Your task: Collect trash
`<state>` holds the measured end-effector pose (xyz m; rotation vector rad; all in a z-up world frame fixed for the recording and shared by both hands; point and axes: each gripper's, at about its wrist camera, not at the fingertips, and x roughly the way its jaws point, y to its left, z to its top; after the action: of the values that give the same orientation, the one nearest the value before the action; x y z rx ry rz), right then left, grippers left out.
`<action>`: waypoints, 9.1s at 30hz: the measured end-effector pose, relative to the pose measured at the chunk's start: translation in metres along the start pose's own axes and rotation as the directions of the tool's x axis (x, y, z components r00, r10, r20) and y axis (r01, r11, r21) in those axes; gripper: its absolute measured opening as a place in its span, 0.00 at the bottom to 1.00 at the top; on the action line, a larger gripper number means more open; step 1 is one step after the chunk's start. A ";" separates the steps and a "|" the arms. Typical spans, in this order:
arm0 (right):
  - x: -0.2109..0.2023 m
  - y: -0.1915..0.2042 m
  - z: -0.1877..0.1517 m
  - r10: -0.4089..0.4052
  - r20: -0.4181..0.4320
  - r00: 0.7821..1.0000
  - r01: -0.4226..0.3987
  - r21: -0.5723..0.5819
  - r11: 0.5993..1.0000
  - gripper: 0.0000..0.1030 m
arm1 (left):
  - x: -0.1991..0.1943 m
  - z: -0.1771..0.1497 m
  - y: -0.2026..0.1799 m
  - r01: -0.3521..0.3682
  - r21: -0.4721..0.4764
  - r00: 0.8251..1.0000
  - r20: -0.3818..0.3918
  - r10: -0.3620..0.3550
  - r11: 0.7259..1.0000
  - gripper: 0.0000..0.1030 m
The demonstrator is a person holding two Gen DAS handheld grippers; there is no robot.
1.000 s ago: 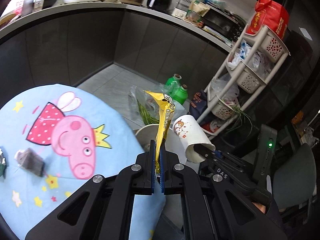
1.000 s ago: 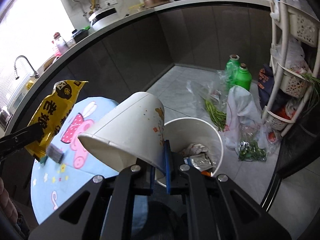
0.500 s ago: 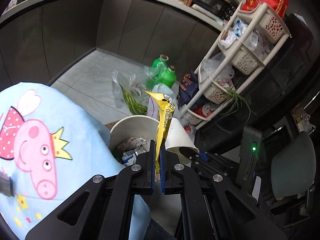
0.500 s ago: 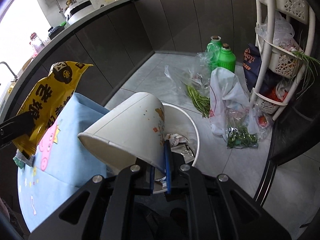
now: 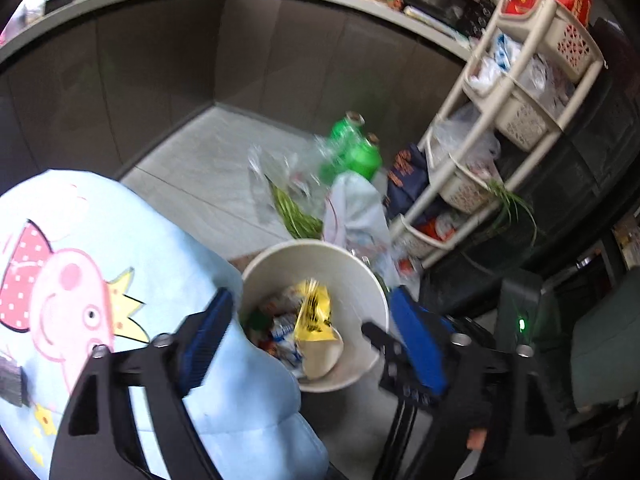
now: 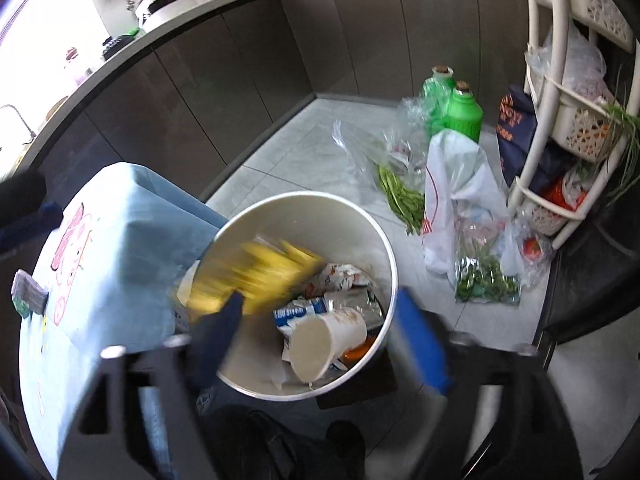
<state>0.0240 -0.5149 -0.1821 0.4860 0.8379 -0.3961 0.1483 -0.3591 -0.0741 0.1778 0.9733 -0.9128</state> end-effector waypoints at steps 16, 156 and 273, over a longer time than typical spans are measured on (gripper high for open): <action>-0.030 0.026 0.008 0.031 0.034 0.999 -0.029 -0.050 0.998 0.97 | -0.042 0.000 0.015 -0.099 -0.064 0.991 0.082 0.104 0.993 0.92; -0.120 0.221 -0.010 0.340 0.020 0.940 -0.300 -0.426 0.854 0.34 | -0.182 -0.042 0.120 -0.020 -0.318 0.992 0.108 0.058 0.948 0.03; -0.149 0.308 -0.031 0.072 0.125 0.990 -0.004 -0.473 0.881 0.97 | -0.273 -0.170 0.171 -0.532 -0.520 0.781 0.006 0.625 0.669 0.92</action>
<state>0.0728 -0.2242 -0.0067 0.0174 0.7550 -0.1737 0.1018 -0.0043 -0.0044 -0.0393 0.8642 -0.0593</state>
